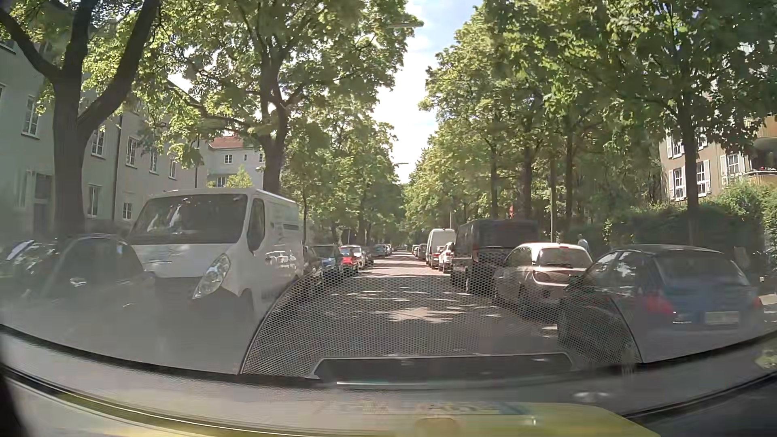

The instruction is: Follow the waypoints while adhering to traffic rules and regulations

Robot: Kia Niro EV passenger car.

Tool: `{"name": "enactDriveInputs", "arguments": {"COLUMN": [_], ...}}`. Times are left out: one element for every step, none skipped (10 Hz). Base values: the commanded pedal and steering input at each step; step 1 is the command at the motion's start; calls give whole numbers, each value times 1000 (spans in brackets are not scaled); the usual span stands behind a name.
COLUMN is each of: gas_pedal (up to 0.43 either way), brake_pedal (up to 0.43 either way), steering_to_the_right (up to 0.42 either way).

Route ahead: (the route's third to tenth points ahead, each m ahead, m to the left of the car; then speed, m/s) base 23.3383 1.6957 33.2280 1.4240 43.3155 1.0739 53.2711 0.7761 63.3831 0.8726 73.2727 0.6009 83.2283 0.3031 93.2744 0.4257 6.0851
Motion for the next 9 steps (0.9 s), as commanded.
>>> {"name": "enactDriveInputs", "arguments": {"gas_pedal": [130,130,118,118,118,110,110,98,87], "brake_pedal": [0,0,0,0,0,0,0,0,0], "steering_to_the_right": [5,5,5,5,5,5,5,5,4]}}
